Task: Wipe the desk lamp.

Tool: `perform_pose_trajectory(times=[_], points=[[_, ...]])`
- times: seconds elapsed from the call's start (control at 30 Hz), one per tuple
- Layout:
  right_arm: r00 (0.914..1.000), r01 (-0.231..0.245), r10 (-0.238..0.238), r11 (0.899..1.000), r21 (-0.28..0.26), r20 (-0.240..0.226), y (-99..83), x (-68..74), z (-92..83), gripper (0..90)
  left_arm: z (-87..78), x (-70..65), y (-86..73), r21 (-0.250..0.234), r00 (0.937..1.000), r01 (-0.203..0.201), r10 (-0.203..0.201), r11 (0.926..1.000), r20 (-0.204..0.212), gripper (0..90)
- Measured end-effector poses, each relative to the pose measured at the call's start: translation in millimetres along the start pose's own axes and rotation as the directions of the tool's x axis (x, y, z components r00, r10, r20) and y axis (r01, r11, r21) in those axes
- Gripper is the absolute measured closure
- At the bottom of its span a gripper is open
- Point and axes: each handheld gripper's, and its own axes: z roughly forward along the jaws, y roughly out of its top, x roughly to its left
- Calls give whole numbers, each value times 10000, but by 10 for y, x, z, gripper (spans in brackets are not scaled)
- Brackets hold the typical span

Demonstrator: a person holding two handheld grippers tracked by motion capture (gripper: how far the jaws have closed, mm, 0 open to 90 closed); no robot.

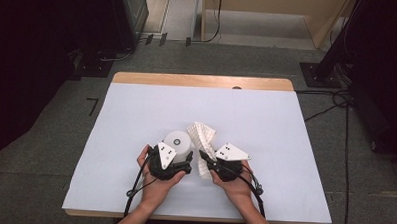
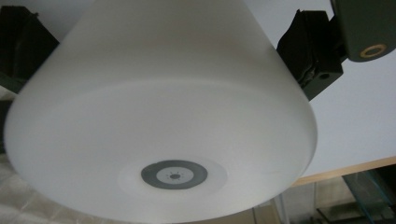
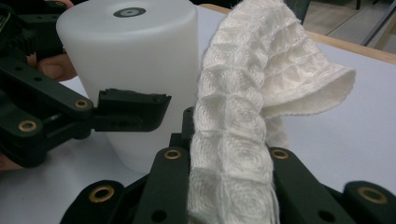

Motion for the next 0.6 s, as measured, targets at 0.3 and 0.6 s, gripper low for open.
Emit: perform_pose_trajectory(times=[0.3, 0.6], points=[[10000, 28, -27, 9999, -134, 25, 18, 6, -18, 787, -25, 301, 48, -329, 9782, 343, -268, 9989, 2059, 87], [10000, 50, -51, 9997, -218, -52, 34, 18, -35, 788, -148, 525, 159, -1071, 9112, 810, -301, 9909, 4108, 87]])
